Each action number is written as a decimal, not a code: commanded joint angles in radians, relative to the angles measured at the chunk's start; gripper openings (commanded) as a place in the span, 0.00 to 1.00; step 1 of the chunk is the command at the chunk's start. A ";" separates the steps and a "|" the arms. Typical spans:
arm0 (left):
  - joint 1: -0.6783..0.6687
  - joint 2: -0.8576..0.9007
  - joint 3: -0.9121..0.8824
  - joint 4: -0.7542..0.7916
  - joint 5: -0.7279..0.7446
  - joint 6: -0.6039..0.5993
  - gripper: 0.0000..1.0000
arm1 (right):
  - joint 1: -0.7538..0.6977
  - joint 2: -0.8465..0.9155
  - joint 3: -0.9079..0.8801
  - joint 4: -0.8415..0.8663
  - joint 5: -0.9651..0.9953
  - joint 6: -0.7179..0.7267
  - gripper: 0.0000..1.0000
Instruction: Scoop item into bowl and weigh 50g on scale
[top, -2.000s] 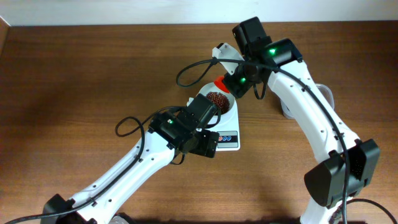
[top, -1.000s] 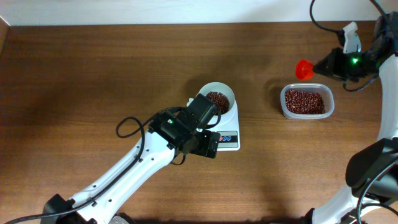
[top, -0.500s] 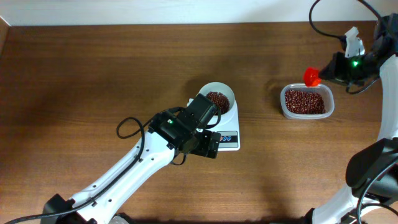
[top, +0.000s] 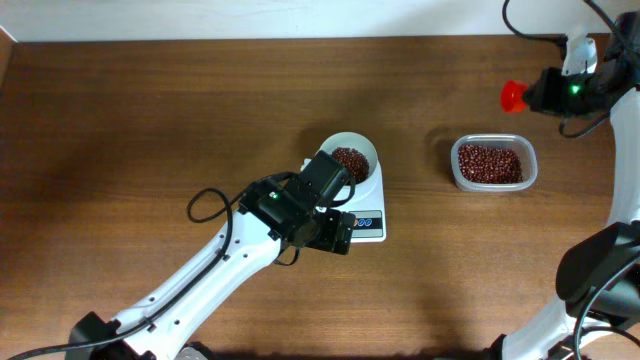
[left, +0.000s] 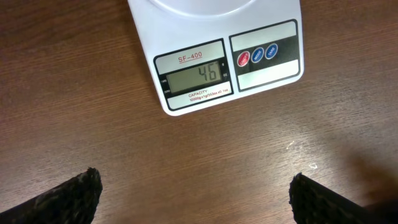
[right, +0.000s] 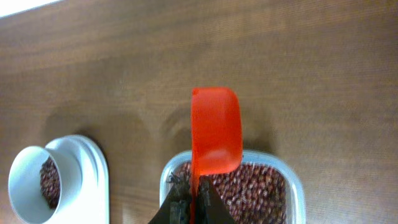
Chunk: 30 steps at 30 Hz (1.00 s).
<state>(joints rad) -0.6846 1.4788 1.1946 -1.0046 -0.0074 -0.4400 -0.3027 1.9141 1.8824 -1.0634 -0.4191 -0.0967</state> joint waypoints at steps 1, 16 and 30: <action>-0.003 -0.007 -0.007 0.002 0.008 -0.016 0.99 | -0.005 -0.027 0.019 0.009 0.009 0.008 0.04; -0.003 -0.008 -0.007 0.002 0.008 -0.016 0.99 | -0.004 0.010 0.018 -0.136 0.093 0.023 0.04; -0.003 -0.008 -0.007 0.001 0.008 -0.016 0.99 | 0.002 0.011 -0.245 -0.071 0.169 0.024 0.04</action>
<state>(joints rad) -0.6846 1.4788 1.1946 -1.0042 -0.0071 -0.4431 -0.3023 1.9194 1.6855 -1.1679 -0.2584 -0.0784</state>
